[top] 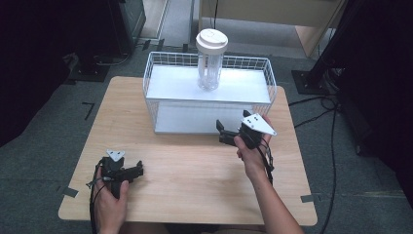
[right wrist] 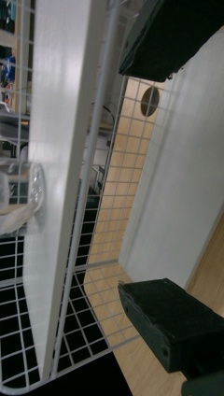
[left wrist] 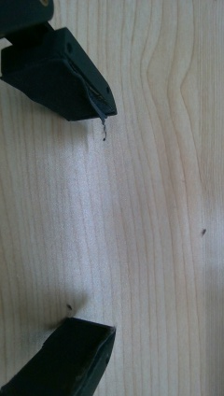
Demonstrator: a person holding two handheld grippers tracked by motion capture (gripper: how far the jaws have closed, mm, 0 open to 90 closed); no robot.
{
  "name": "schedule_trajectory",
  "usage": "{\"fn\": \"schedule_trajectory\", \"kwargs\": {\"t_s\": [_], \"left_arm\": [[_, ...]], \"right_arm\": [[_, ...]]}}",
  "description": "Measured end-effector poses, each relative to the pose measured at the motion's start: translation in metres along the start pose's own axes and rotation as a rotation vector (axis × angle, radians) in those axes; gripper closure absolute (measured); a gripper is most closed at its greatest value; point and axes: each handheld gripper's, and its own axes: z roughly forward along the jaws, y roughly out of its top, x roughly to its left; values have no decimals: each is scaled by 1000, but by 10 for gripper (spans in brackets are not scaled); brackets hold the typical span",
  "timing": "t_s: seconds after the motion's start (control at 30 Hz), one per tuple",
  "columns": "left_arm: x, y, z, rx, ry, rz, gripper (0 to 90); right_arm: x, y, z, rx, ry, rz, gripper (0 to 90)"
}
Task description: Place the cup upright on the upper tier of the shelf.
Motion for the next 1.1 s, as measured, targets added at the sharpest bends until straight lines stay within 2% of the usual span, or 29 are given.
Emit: {"fn": "schedule_trajectory", "kwargs": {"t_s": [0.47,0.67,0.73,0.87,1.1], "left_arm": [[0,0,0,3,-1,0,0],[0,0,0,3,-1,0,0],[0,0,0,3,-1,0,0],[0,0,0,3,-1,0,0],[0,0,0,1,-2,-2,0]], "right_arm": [[-32,-37,-24,42,-68,52,0],[-46,-51,-33,70,-110,44,0],[-48,-54,-35,71,-116,45,0],[-57,-66,-43,52,-156,34,5],[-67,-84,-55,65,-165,44,10]]}}
